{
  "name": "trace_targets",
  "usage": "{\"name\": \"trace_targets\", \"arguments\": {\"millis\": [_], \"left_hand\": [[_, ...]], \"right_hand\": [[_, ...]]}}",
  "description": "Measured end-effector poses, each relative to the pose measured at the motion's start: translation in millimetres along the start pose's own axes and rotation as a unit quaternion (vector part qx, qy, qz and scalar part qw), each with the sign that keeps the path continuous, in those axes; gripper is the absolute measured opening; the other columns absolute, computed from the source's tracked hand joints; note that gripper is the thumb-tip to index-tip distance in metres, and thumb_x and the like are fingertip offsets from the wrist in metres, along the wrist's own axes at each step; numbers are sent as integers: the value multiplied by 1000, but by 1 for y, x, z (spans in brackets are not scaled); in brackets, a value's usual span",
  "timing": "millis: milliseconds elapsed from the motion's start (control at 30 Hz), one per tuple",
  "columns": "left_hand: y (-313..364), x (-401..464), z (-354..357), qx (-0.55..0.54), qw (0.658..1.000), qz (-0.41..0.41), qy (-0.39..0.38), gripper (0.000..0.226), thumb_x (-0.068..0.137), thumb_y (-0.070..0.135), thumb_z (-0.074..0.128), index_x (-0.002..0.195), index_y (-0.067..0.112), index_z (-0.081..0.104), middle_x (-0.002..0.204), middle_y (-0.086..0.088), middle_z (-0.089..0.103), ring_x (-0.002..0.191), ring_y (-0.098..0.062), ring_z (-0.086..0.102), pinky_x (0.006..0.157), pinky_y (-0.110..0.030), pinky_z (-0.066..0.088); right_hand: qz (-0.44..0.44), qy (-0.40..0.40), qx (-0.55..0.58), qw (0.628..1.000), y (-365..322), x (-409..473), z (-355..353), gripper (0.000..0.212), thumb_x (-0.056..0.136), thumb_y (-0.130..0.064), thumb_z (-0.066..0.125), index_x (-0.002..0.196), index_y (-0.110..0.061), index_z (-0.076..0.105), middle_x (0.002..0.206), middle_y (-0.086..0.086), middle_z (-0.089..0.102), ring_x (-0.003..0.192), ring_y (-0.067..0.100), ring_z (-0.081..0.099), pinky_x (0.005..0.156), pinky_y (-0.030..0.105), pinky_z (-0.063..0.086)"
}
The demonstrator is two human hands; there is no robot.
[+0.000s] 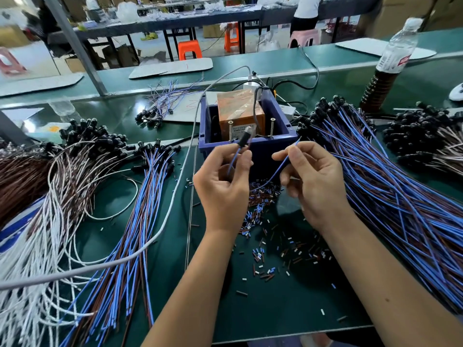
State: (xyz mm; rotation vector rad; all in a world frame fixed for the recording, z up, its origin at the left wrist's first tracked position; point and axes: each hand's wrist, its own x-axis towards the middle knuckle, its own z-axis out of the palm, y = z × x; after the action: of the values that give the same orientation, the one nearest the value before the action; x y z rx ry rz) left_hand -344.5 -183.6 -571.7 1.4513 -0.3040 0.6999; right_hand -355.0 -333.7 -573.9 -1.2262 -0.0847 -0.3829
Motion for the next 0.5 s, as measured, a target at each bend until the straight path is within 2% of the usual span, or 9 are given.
{"name": "trace_targets", "arguments": {"millis": [100, 167, 300, 400, 500], "left_hand": [[1, 2, -2, 18, 996, 38, 77, 24, 95, 9, 71, 100, 33, 71, 81, 6, 72, 70, -29, 68, 63, -39, 56], [-1, 4, -4, 32, 992, 53, 108, 25, 95, 8, 70, 105, 30, 72, 85, -1, 74, 76, -26, 70, 69, -34, 56], [-7, 7, -6, 43, 987, 12, 152, 11, 94, 11, 68, 101, 16, 76, 85, -9, 74, 79, -27, 70, 74, -41, 58], [-7, 8, -6, 54, 988, -9, 145, 17, 95, 11, 67, 100, 26, 74, 85, -6, 75, 81, -26, 70, 77, -43, 59], [-7, 7, -4, 57, 989, -23, 135, 11, 95, 12, 67, 100, 17, 76, 84, -7, 75, 80, -25, 71, 78, -39, 60]], "right_hand": [[-63, 65, -74, 993, 2, 1, 7, 7, 100, -14, 70, 94, -12, 71, 81, 8, 76, 47, 13, 53, 42, 22, 40], [-112, 111, -128, 979, 3, 3, 13, 3, 97, -14, 73, 98, -15, 75, 76, 5, 76, 49, 12, 56, 48, 24, 45], [-209, 174, -289, 918, -2, 9, 23, 15, 96, -17, 70, 107, -14, 80, 83, -3, 78, 72, 7, 73, 70, 26, 59], [-263, 175, -355, 880, -6, 13, 27, 17, 96, -13, 68, 106, -8, 81, 95, 0, 79, 86, 9, 74, 81, 28, 60], [-279, 153, -381, 868, -4, 10, 29, 17, 97, -9, 68, 106, -5, 81, 97, 4, 79, 88, 12, 74, 82, 29, 60]]}}
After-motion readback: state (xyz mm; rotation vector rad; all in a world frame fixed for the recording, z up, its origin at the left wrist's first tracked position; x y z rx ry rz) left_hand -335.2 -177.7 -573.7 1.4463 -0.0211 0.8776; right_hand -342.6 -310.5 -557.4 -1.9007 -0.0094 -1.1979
